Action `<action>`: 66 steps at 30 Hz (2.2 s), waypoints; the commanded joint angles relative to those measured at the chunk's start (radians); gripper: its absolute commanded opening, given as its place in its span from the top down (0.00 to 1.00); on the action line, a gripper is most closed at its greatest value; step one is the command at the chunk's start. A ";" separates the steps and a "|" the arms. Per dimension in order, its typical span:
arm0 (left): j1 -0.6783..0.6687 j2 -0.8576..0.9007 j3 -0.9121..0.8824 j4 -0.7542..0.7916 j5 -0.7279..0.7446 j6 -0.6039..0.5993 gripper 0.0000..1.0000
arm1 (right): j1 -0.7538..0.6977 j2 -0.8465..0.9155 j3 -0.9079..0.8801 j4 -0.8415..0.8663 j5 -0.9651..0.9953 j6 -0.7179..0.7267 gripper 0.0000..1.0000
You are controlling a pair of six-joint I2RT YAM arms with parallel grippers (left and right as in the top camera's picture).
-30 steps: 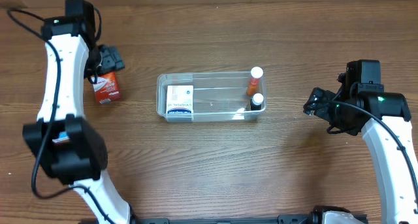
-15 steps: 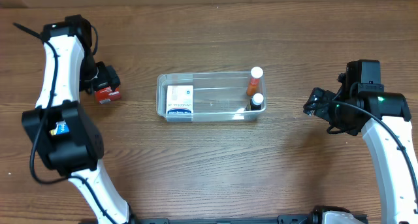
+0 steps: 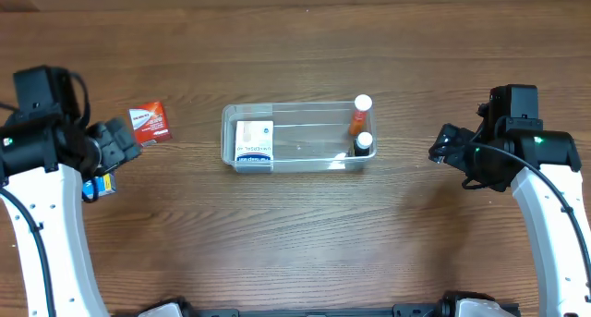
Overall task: Pack container
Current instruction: 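Move the left gripper to the blue Vicks box and grasp it, then place the Vicks box in the container next to the Hansaplast box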
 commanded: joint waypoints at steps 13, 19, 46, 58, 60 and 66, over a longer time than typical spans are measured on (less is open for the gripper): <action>0.276 0.327 -0.134 0.419 0.026 0.278 0.00 | -0.003 -0.001 0.008 0.002 -0.014 -0.003 0.03; 0.276 0.473 -0.134 0.476 0.039 0.379 0.00 | -0.003 -0.001 0.008 0.003 -0.013 -0.003 0.03; 0.272 0.653 -0.050 0.470 0.127 0.404 0.19 | -0.003 -0.001 0.008 0.006 -0.013 -0.006 0.03; 0.175 0.556 0.268 0.193 0.234 0.304 0.24 | -0.003 -0.001 0.008 0.006 -0.017 -0.006 0.03; 0.082 0.483 0.283 0.182 0.229 0.300 0.25 | -0.003 -0.001 0.008 0.005 -0.017 -0.006 0.03; -0.254 0.336 0.287 0.150 0.222 0.229 0.26 | -0.003 -0.001 0.008 0.005 -0.025 -0.006 0.03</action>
